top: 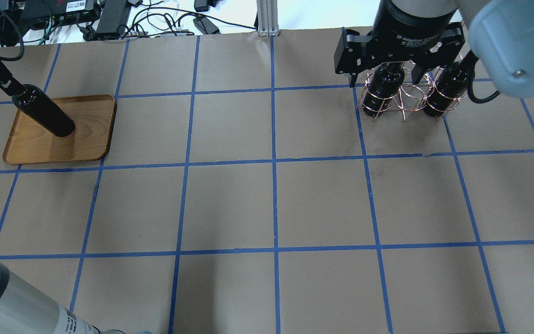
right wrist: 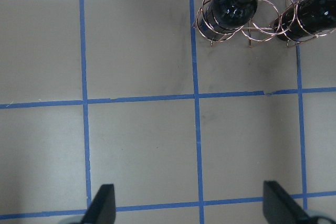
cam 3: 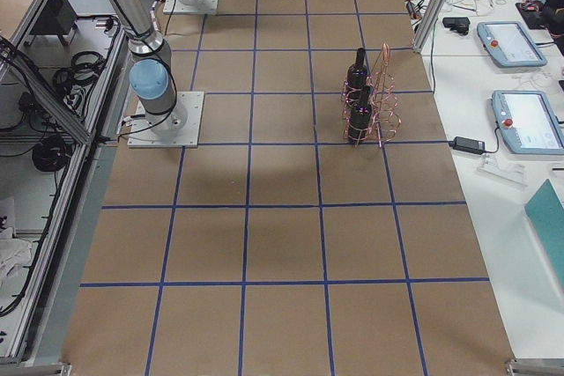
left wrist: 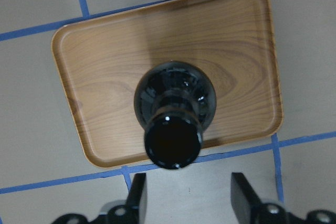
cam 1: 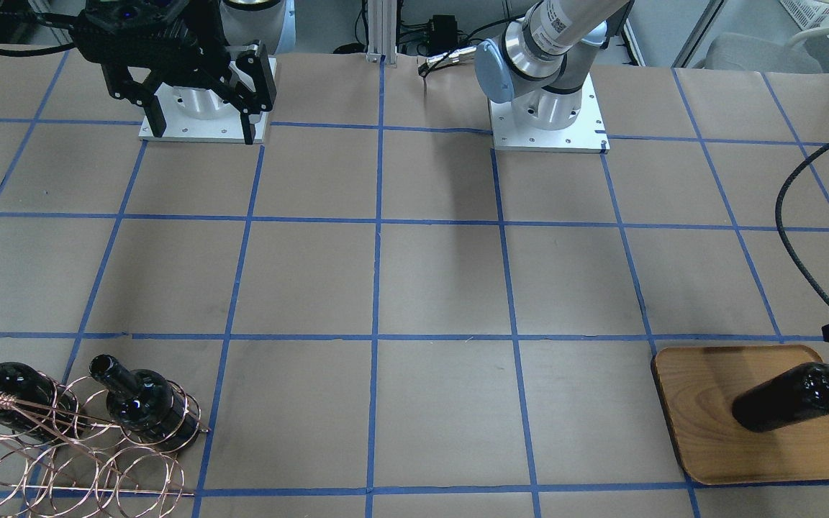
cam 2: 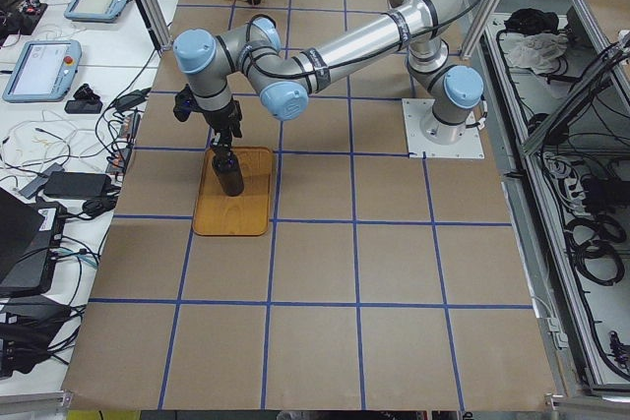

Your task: Take wine from basket and place on tray

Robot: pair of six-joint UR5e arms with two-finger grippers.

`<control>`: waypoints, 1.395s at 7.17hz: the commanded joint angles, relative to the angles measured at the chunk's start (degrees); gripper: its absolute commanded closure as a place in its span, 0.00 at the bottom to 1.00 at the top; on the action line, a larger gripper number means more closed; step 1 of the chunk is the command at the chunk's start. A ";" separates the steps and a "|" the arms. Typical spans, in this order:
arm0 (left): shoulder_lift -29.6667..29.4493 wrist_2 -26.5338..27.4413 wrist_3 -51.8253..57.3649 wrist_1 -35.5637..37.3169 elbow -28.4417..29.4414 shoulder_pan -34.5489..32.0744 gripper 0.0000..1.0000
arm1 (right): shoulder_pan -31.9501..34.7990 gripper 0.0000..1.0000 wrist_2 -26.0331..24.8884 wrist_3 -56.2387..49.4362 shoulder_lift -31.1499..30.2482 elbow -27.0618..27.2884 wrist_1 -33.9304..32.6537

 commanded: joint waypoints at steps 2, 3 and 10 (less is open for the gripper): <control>9.40 0.62 -4.68 -4.80 -1.29 -4.79 0.00 | -0.09 0.00 0.28 -0.15 0.03 0.00 0.07; 13.79 0.27 -10.10 -4.98 -3.29 -7.61 0.00 | -0.17 0.00 0.20 -0.15 0.03 0.00 0.16; 28.16 -0.52 -33.15 -4.80 -17.01 -28.53 0.00 | -0.09 0.00 0.28 -0.15 0.12 0.00 0.16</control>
